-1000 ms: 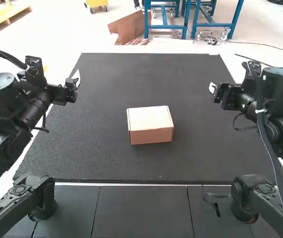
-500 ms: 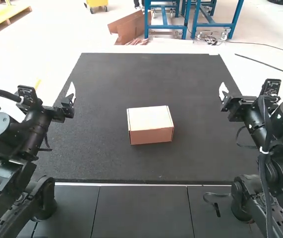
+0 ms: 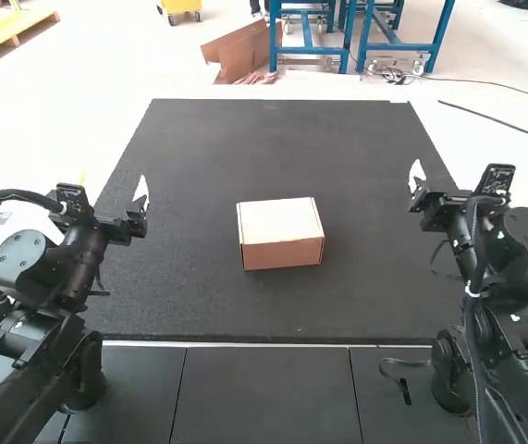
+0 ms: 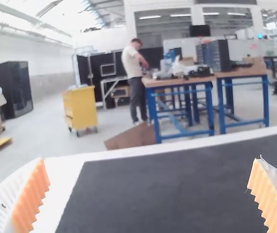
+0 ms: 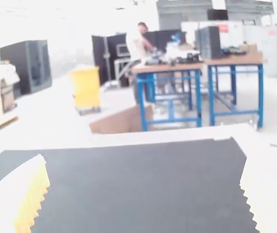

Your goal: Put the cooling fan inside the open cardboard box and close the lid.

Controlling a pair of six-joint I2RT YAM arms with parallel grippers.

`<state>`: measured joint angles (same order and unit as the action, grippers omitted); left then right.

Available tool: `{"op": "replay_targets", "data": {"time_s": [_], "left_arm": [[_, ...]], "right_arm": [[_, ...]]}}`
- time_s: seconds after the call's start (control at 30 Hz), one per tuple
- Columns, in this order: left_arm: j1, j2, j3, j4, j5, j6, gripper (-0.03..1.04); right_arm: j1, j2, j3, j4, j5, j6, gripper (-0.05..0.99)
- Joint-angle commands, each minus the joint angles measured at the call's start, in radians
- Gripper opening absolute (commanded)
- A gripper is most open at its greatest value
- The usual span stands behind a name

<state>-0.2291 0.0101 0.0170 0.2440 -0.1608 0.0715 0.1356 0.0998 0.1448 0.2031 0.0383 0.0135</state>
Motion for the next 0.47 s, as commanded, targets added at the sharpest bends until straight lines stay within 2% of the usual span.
{"op": "replay_targets", "data": {"time_s": [0.0,0.13,0.2,0.3,0.43], "left_arm": [[0.008,-0.010,-0.015,0.011,-0.013,0.010,0.97],[0.008,-0.012,-0.017,-0.055,-0.011,0.013,0.97],[0.008,-0.012,-0.017,-0.091,-0.011,0.011,0.97],[0.008,-0.012,-0.017,-0.138,-0.013,0.004,0.97],[0.008,-0.012,-0.017,-0.224,-0.013,-0.009,0.97]], "right_arm": [[-0.028,-0.060,-0.045,0.016,-0.011,-0.010,0.91],[-0.056,-0.104,-0.088,-0.004,-0.026,-0.009,0.91],[-0.056,-0.103,-0.108,-0.007,-0.008,-0.004,0.91],[-0.056,-0.103,-0.136,-0.007,-0.009,0.002,0.91],[-0.051,-0.100,-0.142,-0.025,-0.054,0.040,0.91]]}}
